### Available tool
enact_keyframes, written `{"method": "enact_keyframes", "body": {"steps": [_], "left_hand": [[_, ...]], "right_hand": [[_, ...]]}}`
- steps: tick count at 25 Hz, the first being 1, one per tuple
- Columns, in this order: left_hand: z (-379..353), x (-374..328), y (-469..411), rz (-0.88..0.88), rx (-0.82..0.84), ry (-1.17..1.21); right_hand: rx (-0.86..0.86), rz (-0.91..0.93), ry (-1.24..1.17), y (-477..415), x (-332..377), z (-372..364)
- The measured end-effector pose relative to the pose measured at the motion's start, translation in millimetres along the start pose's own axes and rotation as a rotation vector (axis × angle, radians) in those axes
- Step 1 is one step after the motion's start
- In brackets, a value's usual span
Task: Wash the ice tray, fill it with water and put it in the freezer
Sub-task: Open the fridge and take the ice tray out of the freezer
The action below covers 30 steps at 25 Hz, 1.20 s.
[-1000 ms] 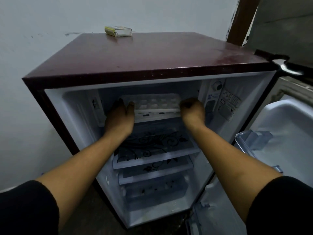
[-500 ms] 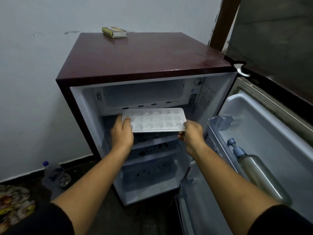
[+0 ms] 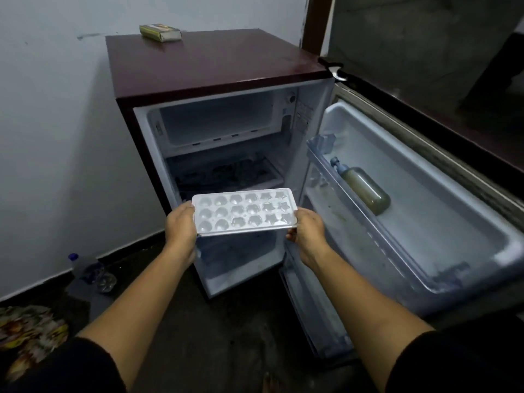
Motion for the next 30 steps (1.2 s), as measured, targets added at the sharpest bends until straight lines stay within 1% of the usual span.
{"method": "enact_keyframes", "body": {"steps": [3,7,14,18,22,26,30], "left_hand": [[19.0,16.6,36.2,0.027,0.094,-0.004],[38.4,46.2,75.0,0.021,0.203,-0.079],[40.0,101.2,143.9,0.059,0.300,-0.135],[19.9,131.8,190.1,0.070,0.357,-0.147],[-10.1,173.2,240.7,0.083,0.420,-0.216],[-52.5,211.3,303.5,0.086,0.533,-0.266],[-102.2,231.6,358.8,0.060,0.663,-0.322]], "right_hand": [[-0.013,-0.001,0.004,51.0,-11.3,25.7],[-0.034,-0.003,-0.024,126.4,-19.5,60.9],[-0.100,-0.042,0.033,231.8,-45.5,137.6],[-0.147,-0.036,0.016,280.4,-55.2,193.4],[-0.246,-0.038,0.062,323.0,-69.8,268.4],[-0.334,-0.030,0.043,376.3,-70.3,341.1],[-0.459,-0.015,0.070,415.6,-63.8,409.2]]}}
Point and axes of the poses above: each hand's wrist, its own y-axis away from the middle knuckle, its own z-axis out of the back of the hand, x = y × z, the point moved 6 cm from there along -y, towards the middle knuckle, and after that the axes turned 10 degrees about z, right-handed, at the moved point
